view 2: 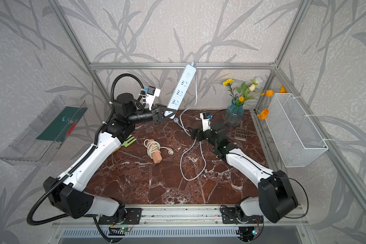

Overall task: Wrap the cord around the power strip
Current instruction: Wrap the power cord around the power strip.

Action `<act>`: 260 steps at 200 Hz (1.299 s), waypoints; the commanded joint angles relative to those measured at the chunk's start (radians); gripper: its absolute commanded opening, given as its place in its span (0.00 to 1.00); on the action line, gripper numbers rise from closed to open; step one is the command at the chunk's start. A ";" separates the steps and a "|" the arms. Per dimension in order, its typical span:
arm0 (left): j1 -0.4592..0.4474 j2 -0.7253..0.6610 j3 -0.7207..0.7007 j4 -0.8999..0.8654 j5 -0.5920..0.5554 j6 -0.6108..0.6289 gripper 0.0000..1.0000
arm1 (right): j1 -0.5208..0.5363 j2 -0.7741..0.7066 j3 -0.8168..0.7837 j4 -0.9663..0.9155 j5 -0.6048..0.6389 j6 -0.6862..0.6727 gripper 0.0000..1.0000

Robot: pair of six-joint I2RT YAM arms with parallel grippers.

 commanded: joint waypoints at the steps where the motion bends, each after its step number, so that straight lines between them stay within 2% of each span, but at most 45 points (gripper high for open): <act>1: -0.018 -0.052 0.061 0.042 -0.010 0.023 0.00 | 0.045 0.103 -0.004 0.092 0.137 -0.163 0.90; 21: -0.029 -0.060 0.077 0.034 -0.022 0.026 0.00 | 0.047 0.208 0.034 0.153 0.154 -0.168 0.90; 38: -0.031 -0.071 0.091 0.014 -0.025 0.029 0.00 | 0.050 0.284 0.048 0.192 0.214 -0.173 0.83; 43: -0.031 -0.075 0.092 0.013 -0.028 0.028 0.00 | 0.049 0.298 0.048 0.199 0.234 -0.177 0.77; 48: -0.030 -0.079 0.092 0.004 -0.038 0.035 0.00 | 0.050 0.304 0.043 0.205 0.240 -0.184 0.66; 57: -0.029 -0.082 0.102 -0.038 -0.073 0.061 0.00 | 0.054 0.289 0.014 0.224 0.239 -0.203 0.36; 64: -0.023 -0.083 0.117 -0.088 -0.130 0.096 0.00 | 0.063 0.266 -0.016 0.230 0.244 -0.221 0.17; 72: -0.010 -0.081 0.131 -0.147 -0.242 0.129 0.00 | 0.085 0.202 -0.052 0.213 0.250 -0.264 0.07; 81: 0.018 -0.071 0.138 -0.181 -0.359 0.142 0.00 | 0.125 0.143 -0.082 0.153 0.265 -0.338 0.03; 94: 0.063 -0.046 0.151 -0.232 -0.495 0.167 0.00 | 0.211 0.054 -0.114 0.030 0.325 -0.477 0.00; 114: 0.107 0.013 0.169 -0.305 -0.617 0.262 0.00 | 0.323 -0.090 -0.143 -0.183 0.382 -0.637 0.00; 138: 0.112 0.118 0.214 -0.466 -0.686 0.461 0.00 | 0.430 -0.284 -0.122 -0.390 0.448 -0.807 0.00; 153: 0.102 0.166 0.198 -0.562 -0.723 0.581 0.00 | 0.438 -0.400 -0.048 -0.457 0.422 -0.863 0.00; 167: 0.080 0.173 0.134 -0.598 -0.725 0.674 0.00 | 0.438 -0.448 0.067 -0.501 0.379 -0.935 0.00; 188: -0.024 0.120 0.002 -0.603 -0.673 0.870 0.00 | 0.438 -0.388 0.276 -0.572 0.333 -1.050 0.00; 200: -0.073 0.084 -0.061 -0.607 -0.608 0.926 0.00 | 0.432 -0.321 0.379 -0.568 0.326 -1.094 0.00; 211: -0.094 0.045 -0.125 -0.585 -0.537 0.940 0.00 | 0.400 -0.251 0.484 -0.586 0.288 -1.113 0.00; 235: -0.148 -0.028 -0.211 -0.579 -0.467 0.968 0.00 | 0.292 -0.100 0.726 -0.717 0.159 -1.078 0.00; 260: -0.178 -0.148 -0.297 -0.476 -0.350 0.907 0.00 | 0.127 0.030 0.885 -0.844 0.005 -1.000 0.00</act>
